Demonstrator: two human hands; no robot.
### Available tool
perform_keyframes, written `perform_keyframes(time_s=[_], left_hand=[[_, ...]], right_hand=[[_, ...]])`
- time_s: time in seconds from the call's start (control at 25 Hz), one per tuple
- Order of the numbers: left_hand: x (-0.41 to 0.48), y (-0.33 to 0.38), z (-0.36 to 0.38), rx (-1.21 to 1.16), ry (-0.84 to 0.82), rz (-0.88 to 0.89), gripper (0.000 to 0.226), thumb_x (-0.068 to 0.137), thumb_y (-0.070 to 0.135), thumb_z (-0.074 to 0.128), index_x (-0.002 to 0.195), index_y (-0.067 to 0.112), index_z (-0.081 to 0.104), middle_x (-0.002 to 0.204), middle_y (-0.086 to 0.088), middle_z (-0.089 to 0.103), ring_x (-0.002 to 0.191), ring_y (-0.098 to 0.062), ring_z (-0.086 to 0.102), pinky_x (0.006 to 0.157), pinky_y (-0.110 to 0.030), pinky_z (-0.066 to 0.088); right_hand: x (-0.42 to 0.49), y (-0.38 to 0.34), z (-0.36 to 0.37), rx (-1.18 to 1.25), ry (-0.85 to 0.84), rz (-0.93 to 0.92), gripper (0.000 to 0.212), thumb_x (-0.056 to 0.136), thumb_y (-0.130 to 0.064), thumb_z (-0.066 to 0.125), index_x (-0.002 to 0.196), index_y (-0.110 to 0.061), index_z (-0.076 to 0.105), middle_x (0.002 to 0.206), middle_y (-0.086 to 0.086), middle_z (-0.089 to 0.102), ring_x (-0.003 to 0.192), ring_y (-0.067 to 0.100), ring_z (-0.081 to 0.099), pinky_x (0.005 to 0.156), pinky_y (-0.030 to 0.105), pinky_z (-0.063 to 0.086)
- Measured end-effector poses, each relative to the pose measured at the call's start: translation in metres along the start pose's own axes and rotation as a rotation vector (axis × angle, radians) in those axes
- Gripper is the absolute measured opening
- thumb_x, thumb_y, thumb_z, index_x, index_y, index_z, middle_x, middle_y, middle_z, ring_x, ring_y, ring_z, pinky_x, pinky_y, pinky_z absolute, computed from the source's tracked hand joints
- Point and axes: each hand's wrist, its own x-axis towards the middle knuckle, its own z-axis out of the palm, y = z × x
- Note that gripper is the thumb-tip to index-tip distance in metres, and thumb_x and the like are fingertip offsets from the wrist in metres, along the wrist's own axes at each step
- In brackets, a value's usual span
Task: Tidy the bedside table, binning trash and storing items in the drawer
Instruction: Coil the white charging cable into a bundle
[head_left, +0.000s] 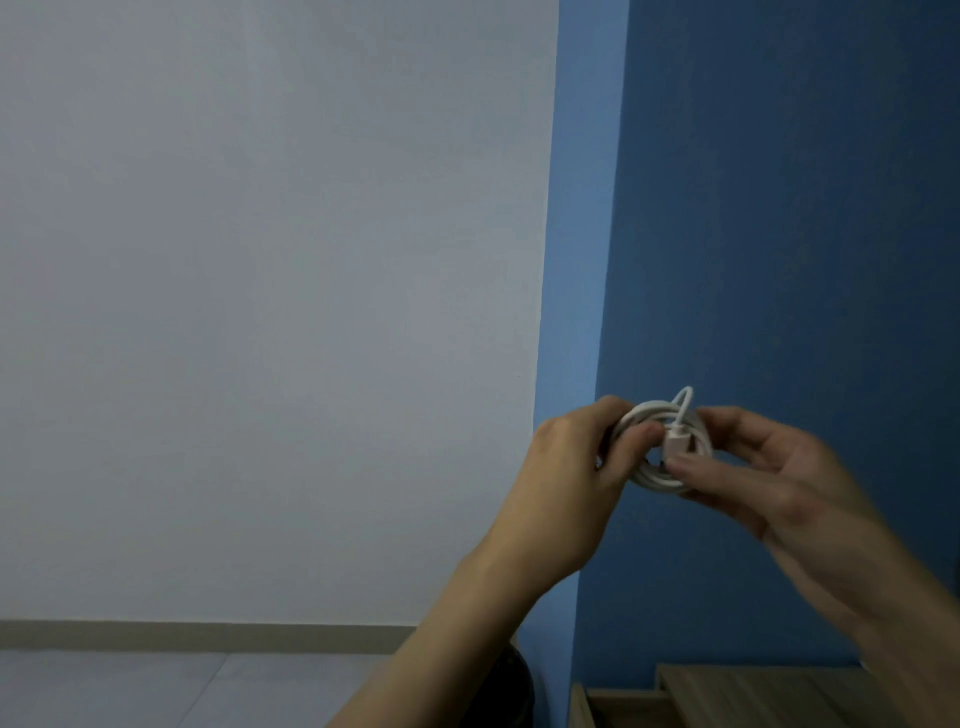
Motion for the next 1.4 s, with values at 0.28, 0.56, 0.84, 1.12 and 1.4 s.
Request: perform_keyframes(time_s=[0.28, 0.56, 0.84, 1.12, 1.4], left_hand=[[0.002, -0.001, -0.002, -0.146, -0.125, -0.095, 0.022, 0.097, 0.021, 0.047, 0.09, 0.002, 0.055, 0.068, -0.001, 0.061, 0.056, -0.01, 0.053, 0.047, -0.011, 0.036], [-0.004, -0.001, 0.002, -0.444, -0.229, -0.16, 0.028, 0.098, 0.021, 0.047, 0.104, -0.006, 0.05, 0.073, -0.011, 0.058, 0.059, -0.018, 0.05, 0.04, -0.018, 0.033], [-0.01, 0.004, 0.006, -0.528, -0.162, -0.232, 0.022, 0.095, 0.012, 0.05, 0.103, -0.008, 0.048, 0.056, -0.003, 0.039, 0.039, -0.007, 0.035, 0.037, -0.016, 0.028], [-0.014, 0.005, 0.003, -0.532, -0.244, -0.217, 0.011, 0.096, 0.014, 0.047, 0.093, 0.017, 0.058, 0.064, 0.001, 0.053, 0.057, -0.022, 0.049, 0.036, -0.018, 0.03], [-0.013, -0.001, 0.005, -0.53, -0.196, -0.244, 0.02, 0.09, 0.019, 0.049, 0.101, 0.007, 0.06, 0.072, -0.003, 0.06, 0.063, -0.025, 0.055, 0.042, -0.025, 0.037]], right_hand=[[-0.002, 0.008, 0.012, -0.062, 0.223, -0.169, 0.045, 0.057, -0.054, 0.072, 0.086, -0.019, 0.071, 0.084, 0.001, 0.074, 0.078, 0.013, 0.07, 0.072, 0.018, 0.054], [0.0, 0.005, 0.014, -0.123, 0.07, -0.088, 0.055, 0.062, -0.064, 0.067, 0.08, -0.013, 0.069, 0.061, 0.009, 0.064, 0.059, 0.026, 0.056, 0.061, 0.034, 0.047], [-0.01, -0.005, 0.016, -0.171, 0.109, -0.142, 0.013, 0.074, -0.021, 0.062, 0.071, -0.011, 0.069, 0.053, -0.009, 0.063, 0.047, -0.005, 0.051, 0.049, 0.004, 0.038], [-0.015, -0.007, 0.005, -0.192, 0.001, -0.054, 0.049, 0.055, -0.06, 0.071, 0.074, -0.014, 0.071, 0.053, 0.002, 0.056, 0.049, 0.008, 0.039, 0.042, 0.012, 0.033], [-0.018, -0.011, 0.024, -0.17, 0.222, -0.099, 0.011, 0.071, -0.015, 0.07, 0.067, -0.025, 0.074, 0.05, -0.011, 0.068, 0.043, -0.003, 0.056, 0.045, 0.002, 0.037]])
